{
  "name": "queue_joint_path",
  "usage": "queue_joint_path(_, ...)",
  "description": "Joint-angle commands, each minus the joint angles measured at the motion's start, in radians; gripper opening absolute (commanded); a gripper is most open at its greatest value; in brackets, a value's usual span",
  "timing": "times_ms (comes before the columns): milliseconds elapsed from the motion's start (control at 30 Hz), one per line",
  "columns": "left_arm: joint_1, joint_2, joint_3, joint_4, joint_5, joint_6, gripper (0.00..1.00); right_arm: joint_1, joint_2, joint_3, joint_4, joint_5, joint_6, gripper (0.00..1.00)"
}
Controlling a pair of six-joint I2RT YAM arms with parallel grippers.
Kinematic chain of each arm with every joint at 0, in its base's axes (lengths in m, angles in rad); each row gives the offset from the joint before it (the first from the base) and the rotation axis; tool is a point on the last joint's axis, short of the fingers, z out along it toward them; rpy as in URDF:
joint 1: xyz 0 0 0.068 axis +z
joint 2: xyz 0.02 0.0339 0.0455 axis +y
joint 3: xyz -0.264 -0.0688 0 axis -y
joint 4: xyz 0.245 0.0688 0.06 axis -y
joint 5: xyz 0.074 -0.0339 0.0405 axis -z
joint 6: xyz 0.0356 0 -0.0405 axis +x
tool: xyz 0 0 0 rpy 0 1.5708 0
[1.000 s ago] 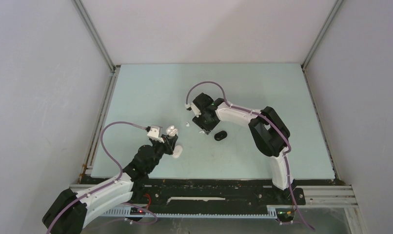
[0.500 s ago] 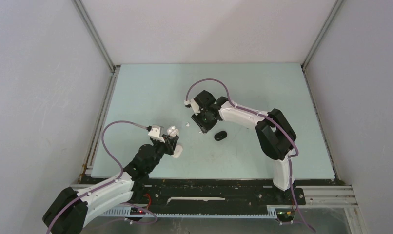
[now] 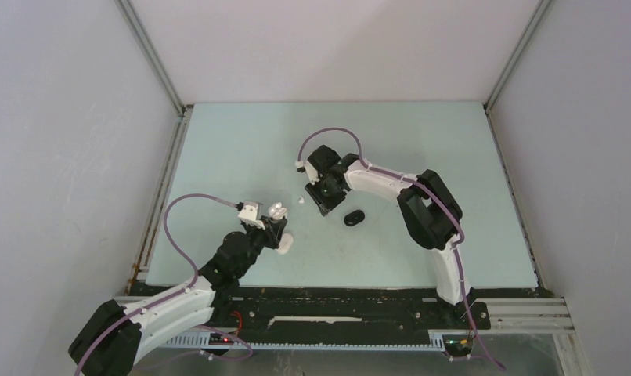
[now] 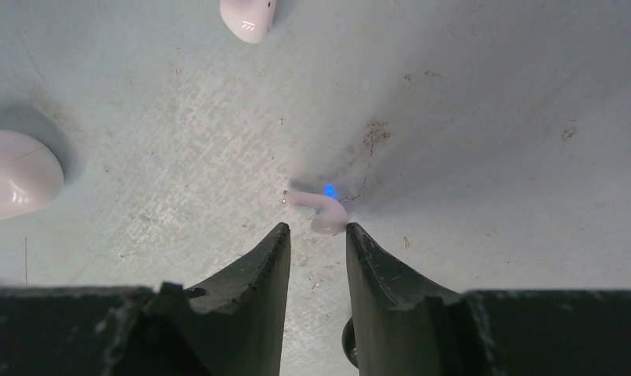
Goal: Insert the wireless bluetooth earbuds into the charging case
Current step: Pick up the left earbud from the center of the board.
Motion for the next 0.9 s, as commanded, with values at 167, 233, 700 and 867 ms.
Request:
queue_joint_path(167,0.008,0.013,0.051,0.037,0.005,-0.002,0.01,-0.01,0.031,0.048,-0.008,0.019,0.021,0.35)
queue_joint_path(233,0.008,0.014,0.051,0.037,0.007,-0.002,0.01,-0.009,0.029,0.051,-0.009,0.022,0.017,0.35)
queue_joint_path(700,0.008,0.014,0.053,0.037,0.012,-0.004,0.01,-0.021,0.064,0.063,-0.017,-0.018,-0.024,0.35)
queue_joint_path(867,0.008,0.013,0.053,0.037,0.014,-0.003,0.01,-0.019,0.063,0.048,-0.009,-0.007,-0.052,0.35)
